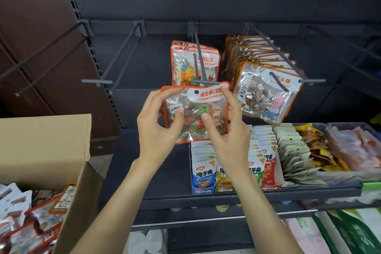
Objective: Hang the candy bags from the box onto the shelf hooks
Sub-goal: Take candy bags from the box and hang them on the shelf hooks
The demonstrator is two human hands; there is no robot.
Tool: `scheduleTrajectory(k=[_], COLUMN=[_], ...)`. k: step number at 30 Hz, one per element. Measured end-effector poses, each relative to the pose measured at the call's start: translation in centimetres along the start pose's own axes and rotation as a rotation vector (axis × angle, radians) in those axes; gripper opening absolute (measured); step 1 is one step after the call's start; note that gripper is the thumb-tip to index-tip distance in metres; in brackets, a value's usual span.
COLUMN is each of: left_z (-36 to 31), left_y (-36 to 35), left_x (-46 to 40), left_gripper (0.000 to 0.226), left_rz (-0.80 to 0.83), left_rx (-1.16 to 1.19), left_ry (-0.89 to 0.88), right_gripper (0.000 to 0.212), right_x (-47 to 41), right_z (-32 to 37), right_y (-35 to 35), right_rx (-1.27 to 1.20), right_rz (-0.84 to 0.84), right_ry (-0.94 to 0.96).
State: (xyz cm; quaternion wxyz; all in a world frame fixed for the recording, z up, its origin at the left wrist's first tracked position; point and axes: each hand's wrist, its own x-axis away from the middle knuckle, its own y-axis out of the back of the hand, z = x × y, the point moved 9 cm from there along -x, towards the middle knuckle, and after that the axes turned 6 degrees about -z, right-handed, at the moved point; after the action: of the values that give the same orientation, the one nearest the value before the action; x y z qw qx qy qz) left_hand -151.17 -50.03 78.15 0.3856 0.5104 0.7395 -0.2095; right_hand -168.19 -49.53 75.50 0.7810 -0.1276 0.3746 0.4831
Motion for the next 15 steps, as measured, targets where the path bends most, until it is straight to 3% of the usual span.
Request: scheduleTrajectory(k=[15], left_z=[0.1], left_y=[-0.3], left_x=[-1.1], left_gripper=[0.031], left_rz=[0.053], left_rx=[-0.049], left_ry=[0.012], right_gripper=[0.059], right_x=[0.6], right_z=[-0.9], right_y=[-0.3], right_rx=[-0.007], right_rz=[-0.003], right_ry=[-0.074])
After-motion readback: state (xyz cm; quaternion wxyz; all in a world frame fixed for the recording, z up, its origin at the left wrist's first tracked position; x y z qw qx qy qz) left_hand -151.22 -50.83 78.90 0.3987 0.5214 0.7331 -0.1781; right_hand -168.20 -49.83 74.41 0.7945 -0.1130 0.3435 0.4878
